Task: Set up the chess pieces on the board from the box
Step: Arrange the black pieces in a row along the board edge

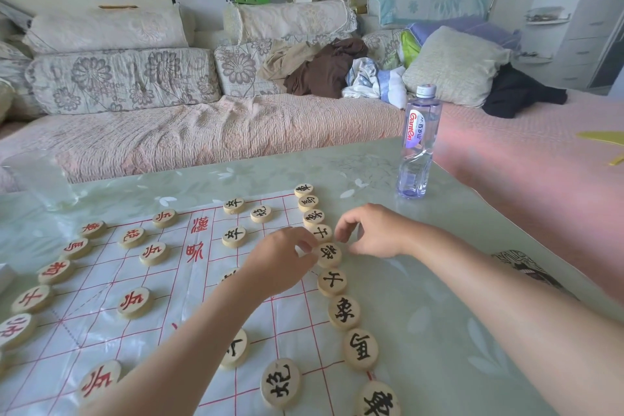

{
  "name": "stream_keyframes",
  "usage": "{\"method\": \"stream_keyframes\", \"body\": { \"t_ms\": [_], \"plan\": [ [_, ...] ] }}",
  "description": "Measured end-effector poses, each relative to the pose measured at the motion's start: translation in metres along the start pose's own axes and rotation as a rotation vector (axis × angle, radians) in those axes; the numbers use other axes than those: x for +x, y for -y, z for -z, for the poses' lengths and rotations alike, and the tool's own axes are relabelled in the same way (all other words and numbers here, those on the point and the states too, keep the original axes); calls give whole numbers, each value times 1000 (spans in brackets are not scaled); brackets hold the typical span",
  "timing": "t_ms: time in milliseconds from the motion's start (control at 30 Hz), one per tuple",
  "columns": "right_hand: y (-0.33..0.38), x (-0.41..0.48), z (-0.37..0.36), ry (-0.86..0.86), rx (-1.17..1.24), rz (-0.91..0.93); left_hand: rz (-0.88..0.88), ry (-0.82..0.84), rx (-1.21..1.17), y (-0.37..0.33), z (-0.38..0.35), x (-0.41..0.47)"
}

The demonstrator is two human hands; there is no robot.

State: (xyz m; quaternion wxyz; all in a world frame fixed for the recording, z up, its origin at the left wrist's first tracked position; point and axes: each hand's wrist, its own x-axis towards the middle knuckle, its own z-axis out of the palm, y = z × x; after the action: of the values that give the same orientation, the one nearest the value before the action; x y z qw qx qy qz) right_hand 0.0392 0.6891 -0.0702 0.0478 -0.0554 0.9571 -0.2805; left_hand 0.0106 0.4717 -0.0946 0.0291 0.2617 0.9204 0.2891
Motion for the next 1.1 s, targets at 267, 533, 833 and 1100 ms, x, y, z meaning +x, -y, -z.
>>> {"method": "stream_keyframes", "body": {
  "t_ms": [267,533,833,1100],
  "plan": [
    [5,-12,-7,-34,6,24,47,0,-72,-10,-3,-9],
    [5,-10,-10,-15,-40,-22,72,-27,-52,-12,-3,-12],
    [7,-12,-11,-10,-66,-44,95,-22,-151,-11,-2,-10],
    [8,-11,-15,-22,-48,44,94,-9,-129,-13,-6,-11]
  ]
}}
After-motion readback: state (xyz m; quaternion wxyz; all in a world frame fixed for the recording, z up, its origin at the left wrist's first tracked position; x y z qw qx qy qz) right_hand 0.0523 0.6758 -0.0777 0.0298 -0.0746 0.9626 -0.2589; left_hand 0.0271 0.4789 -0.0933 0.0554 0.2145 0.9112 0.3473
